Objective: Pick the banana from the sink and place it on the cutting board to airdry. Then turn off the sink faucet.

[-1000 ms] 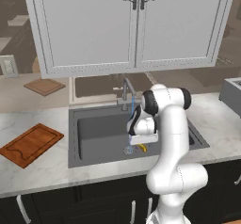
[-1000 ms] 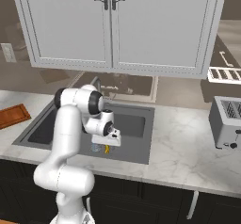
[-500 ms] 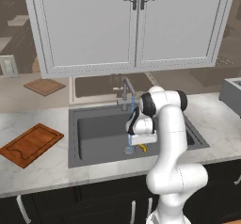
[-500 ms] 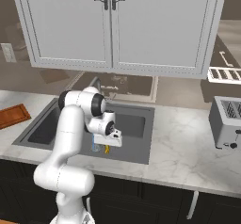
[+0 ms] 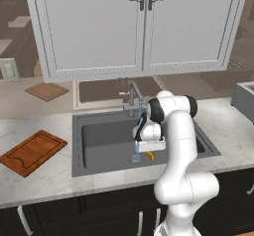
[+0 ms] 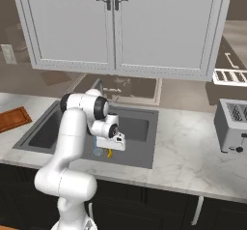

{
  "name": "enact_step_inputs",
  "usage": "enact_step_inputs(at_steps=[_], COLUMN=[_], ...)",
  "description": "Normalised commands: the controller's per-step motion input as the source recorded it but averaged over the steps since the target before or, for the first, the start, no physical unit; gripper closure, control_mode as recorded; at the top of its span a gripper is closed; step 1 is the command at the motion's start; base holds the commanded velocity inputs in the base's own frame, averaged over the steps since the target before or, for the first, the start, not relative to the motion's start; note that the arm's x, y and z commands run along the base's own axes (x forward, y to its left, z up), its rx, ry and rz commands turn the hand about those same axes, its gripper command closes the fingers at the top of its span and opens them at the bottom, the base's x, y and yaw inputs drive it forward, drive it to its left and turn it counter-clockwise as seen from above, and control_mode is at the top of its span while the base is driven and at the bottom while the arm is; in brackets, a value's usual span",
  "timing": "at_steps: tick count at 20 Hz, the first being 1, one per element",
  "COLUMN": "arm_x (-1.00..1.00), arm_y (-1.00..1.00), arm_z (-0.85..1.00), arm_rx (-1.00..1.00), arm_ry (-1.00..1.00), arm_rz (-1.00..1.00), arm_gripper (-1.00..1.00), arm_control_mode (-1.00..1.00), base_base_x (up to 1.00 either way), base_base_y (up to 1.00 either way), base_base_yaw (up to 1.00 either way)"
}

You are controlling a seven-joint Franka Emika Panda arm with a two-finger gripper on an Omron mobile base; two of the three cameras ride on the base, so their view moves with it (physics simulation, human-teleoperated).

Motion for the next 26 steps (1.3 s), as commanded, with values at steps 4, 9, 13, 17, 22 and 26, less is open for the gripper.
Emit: enact_step_inputs(at_steps=[4,9,13,17,22,26], arm_x=[0.00,-0.03,-0.06,-0.12,-0.21,-0.23], arm_y=[0.00,0.00,-0.08,-0.11,-0.17,-0.18], arm_z=[0.13,0.28,0.43,0.47,0.30,0.38], arm_rx=[0.00,0.00,0.00,0.00,0.00,0.00], arm_ry=[-0.01,-0.04,-0.08,-0.11,-0.12,-0.14], arm_rz=[0.00,0.02,0.03,0.04,0.04,0.05], arm_gripper=[1.00,1.00,1.00,1.00,1.00,1.00], arm_control_mode=[-1.00,-1.00,-1.00,-1.00,-1.00,-1.00], base_base_x=[0.00,0.00,0.00,0.00,0.00,0.00], base_base_y=[0.00,0.00,0.00,0.00,0.00,0.00], base_base_yaw=[0.00,0.00,0.00,0.00,0.00,0.00])
